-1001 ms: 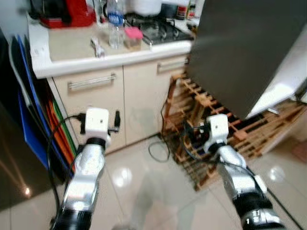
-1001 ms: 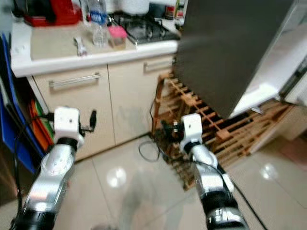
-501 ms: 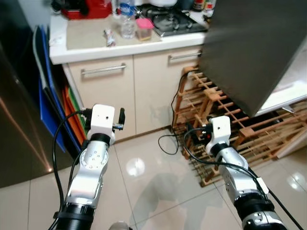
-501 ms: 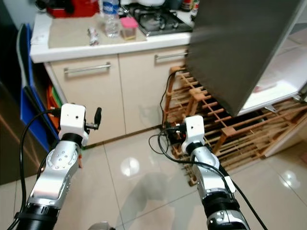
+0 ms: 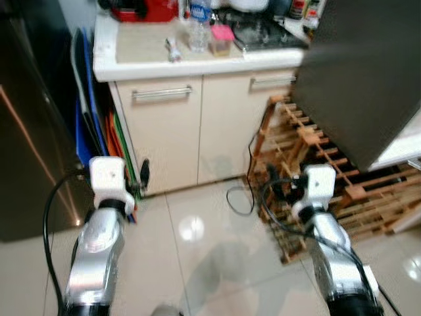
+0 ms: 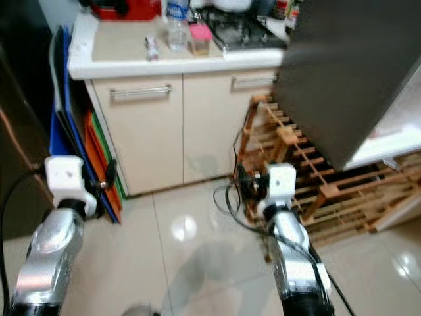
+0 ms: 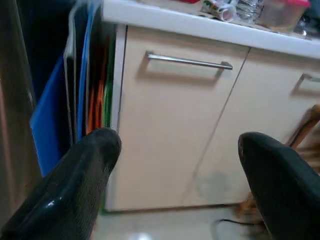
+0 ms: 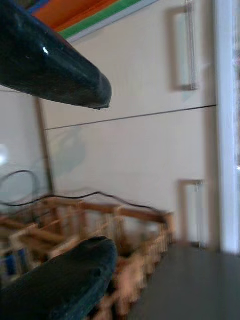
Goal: Restocking fridge
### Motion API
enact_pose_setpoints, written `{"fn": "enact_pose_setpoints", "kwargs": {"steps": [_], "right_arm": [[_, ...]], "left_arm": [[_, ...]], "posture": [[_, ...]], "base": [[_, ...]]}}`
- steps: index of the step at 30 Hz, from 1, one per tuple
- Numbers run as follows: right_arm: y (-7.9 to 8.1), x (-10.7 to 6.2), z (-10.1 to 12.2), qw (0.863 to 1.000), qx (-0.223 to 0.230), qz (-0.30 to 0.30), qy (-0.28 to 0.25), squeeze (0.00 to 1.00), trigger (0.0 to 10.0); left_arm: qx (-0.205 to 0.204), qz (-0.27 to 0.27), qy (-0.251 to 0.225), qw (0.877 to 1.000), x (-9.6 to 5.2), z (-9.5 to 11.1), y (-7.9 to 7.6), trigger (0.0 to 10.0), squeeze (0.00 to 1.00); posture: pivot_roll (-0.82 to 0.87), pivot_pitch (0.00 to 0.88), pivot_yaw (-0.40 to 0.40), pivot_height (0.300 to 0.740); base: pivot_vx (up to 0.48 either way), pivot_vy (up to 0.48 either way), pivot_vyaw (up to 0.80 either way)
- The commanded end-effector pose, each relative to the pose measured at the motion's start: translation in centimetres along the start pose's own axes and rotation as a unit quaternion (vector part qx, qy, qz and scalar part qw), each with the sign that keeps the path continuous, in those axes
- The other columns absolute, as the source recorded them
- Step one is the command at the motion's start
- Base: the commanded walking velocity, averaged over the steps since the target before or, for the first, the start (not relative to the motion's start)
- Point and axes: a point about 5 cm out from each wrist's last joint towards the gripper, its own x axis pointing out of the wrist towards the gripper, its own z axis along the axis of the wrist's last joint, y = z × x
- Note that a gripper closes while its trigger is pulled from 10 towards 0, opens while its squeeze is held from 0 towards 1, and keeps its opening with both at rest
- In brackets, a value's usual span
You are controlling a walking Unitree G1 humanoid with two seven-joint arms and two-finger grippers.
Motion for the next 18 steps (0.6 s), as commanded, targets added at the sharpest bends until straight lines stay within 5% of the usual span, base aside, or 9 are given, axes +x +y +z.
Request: {"fn": "enact_pose_setpoints", "kwargs": {"steps": [1, 7, 11, 14, 18], "right_arm": [[-0.1, -0.2, 0.3, 1.0, -0.007, 0.005, -0.001, 0.0, 10.0], [0.0, 0.1, 1.2, 1.0, -0.021, 0.014, -0.008, 0.0, 10.0], [0.4, 0.0, 1.6, 1.0, -0.015, 0.014, -0.012, 0.0, 10.0], [0.7, -0.8, 1.2, 1.0, -0.001, 0.009, -0.006, 0.0, 10.0], [1.1, -0.7, 0.7, 1.0, -0.001, 0.014, 0.003, 0.0, 10.0]], "left_arm": [[0.009, -0.028, -0.004, 1.0, -0.3, 0.2, -1.6, 10.0, 0.0], [0.039, -0.055, -0.016, 0.998, -0.2, 0.3, -3.4, 10.0, 0.0], [0.085, -0.069, -0.024, 0.994, -0.2, 0.1, -3.0, 10.0, 0.0], [0.085, -0.054, -0.014, 0.995, -0.5, -0.3, -1.6, 10.0, 0.0], [0.081, -0.056, -0.018, 0.995, -0.4, -0.1, -2.2, 10.0, 0.0]], "posture": [[0.02, 0.0, -0.053, 0.74], [0.02, 0.0, -0.064, 0.74], [0.02, 0.0, -0.063, 0.74], [0.02, 0.0, -0.058, 0.74], [0.03, 0.0, -0.05, 0.74]], "base": [[0.0, 0.0, 0.46], [0.0, -0.238, 0.45], [0.0, -0.458, 0.45], [0.086, -0.426, 0.45], [0.298, -0.369, 0.45]]}}
